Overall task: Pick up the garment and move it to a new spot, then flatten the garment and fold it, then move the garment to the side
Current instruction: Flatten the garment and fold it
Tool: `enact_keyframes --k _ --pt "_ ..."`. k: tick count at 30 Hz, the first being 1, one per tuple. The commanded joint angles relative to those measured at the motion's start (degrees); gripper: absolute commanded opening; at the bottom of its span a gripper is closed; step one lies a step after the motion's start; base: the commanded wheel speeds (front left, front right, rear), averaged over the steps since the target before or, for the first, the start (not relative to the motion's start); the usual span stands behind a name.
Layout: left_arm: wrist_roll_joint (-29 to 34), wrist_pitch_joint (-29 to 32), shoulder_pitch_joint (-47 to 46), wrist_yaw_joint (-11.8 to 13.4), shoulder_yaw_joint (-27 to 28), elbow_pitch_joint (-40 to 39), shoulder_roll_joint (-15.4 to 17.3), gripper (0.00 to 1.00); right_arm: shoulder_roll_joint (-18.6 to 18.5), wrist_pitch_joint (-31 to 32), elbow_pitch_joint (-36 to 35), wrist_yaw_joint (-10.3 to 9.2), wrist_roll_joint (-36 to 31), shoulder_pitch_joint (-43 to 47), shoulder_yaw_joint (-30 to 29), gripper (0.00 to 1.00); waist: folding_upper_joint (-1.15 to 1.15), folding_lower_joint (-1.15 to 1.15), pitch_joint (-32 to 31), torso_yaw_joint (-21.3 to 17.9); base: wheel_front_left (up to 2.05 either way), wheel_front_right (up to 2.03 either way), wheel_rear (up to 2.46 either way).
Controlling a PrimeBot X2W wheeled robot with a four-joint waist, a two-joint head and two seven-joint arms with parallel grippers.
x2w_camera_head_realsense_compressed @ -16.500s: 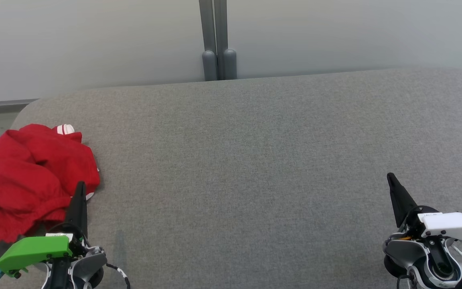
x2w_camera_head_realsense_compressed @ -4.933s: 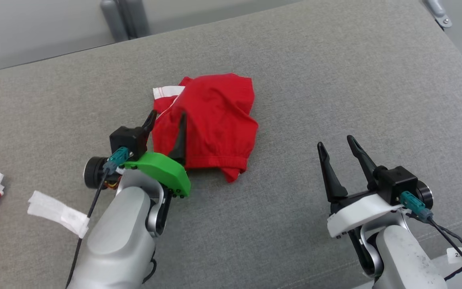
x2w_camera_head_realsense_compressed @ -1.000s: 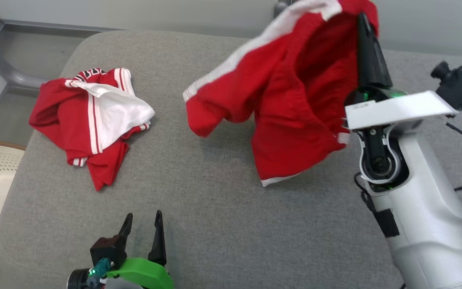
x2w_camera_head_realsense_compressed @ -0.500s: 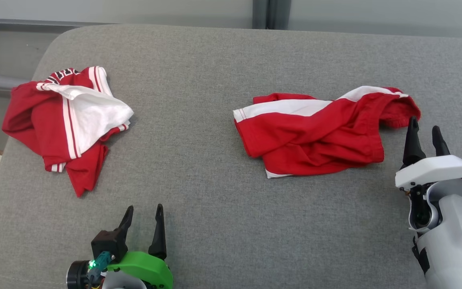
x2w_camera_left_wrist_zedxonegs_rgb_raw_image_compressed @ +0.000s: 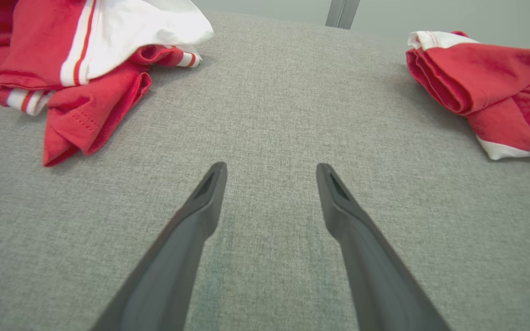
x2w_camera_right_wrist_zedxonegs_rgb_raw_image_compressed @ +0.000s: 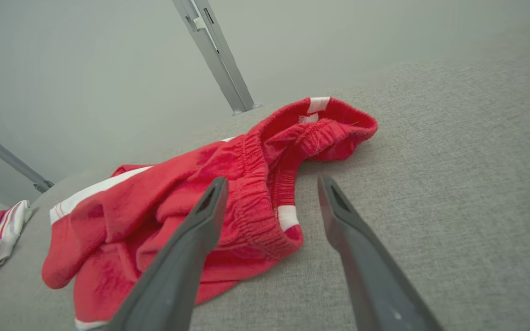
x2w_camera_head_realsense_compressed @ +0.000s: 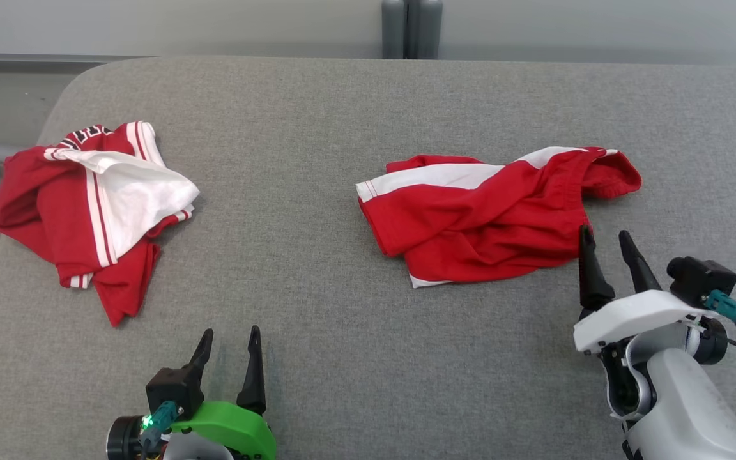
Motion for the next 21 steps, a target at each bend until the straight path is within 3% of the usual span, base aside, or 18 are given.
enact_keyframes --k 1,9,21 --pt "-0.01 -0.03 0.18 -0.04 0.10 -0.08 0.20 1.00 -0.93 -0.02 -0.95 0.02 -0.26 1.48 1.34 1.00 0.00 0.00 0.07 0.03 0.00 0.00 0.00" --pt "-0.09 -0.03 0.39 0.01 0.50 -0.17 0.20 1.00 -1.56 -0.02 -3.67 0.02 0.61 3.57 2.70 1.00 0.00 0.00 0.34 0.03 0.00 0.00 0.00" --pt "0.04 -0.03 -0.80 -0.17 -0.38 -0.20 0.20 1.00 -2.46 -0.02 0.11 0.02 4.58 -6.47 2.43 1.00 0.00 0.00 2.10 1.19 0.00 0.00 0.00"
